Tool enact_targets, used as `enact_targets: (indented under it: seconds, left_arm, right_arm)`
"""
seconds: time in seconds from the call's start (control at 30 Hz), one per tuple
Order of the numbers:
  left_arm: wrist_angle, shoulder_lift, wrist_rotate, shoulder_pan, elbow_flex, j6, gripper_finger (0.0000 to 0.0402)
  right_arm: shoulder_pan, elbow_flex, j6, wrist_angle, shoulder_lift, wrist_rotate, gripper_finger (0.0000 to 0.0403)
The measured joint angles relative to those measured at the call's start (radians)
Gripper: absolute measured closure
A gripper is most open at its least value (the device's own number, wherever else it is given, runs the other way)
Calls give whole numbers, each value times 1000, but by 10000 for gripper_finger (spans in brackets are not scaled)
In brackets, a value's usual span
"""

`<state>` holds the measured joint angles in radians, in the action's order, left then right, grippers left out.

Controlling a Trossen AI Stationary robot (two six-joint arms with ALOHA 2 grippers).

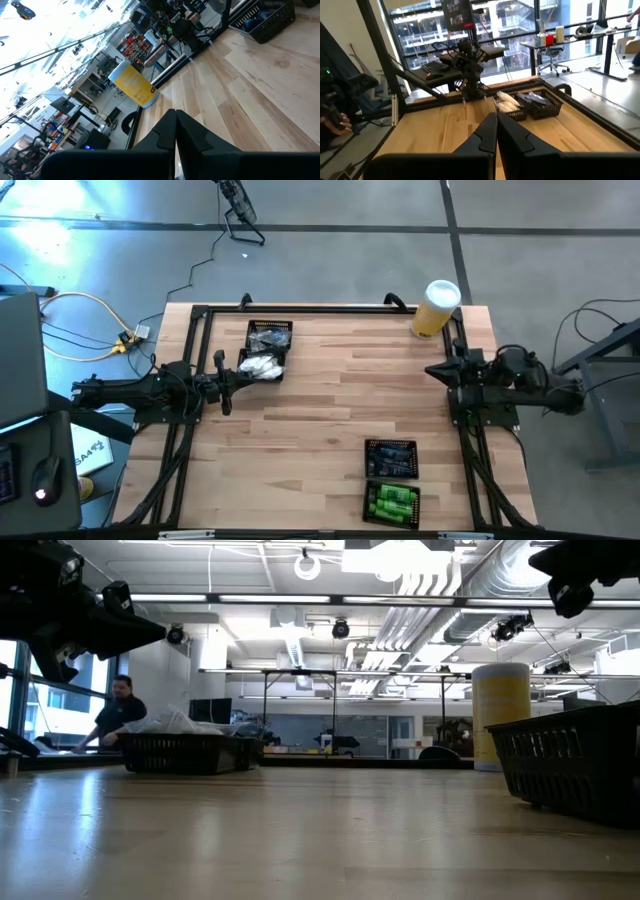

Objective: Pick & Place Travel size toiletries
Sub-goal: Return to Home Position

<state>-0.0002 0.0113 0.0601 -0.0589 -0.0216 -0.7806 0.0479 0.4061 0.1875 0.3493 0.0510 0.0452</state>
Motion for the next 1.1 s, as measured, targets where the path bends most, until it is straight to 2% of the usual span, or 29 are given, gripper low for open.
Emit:
enact_targets:
  seconds: [0.23,0.4,0.6,1.1]
  left_arm:
    - [0,0,0,0,0,0,396]
    - [0,0,0,0,0,-6,396]
    - [-1,0,0,0,0,-79,396]
    - [0,0,0,0,0,-79,396]
  right_arm:
    - [0,-16,-3,45,-44,7,399]
    - [0,-29,19,-20,-33,4,399]
    - [0,-141,-5,-160,-44,-25,399]
    - [0,-396,-21,-397,-44,-18,399]
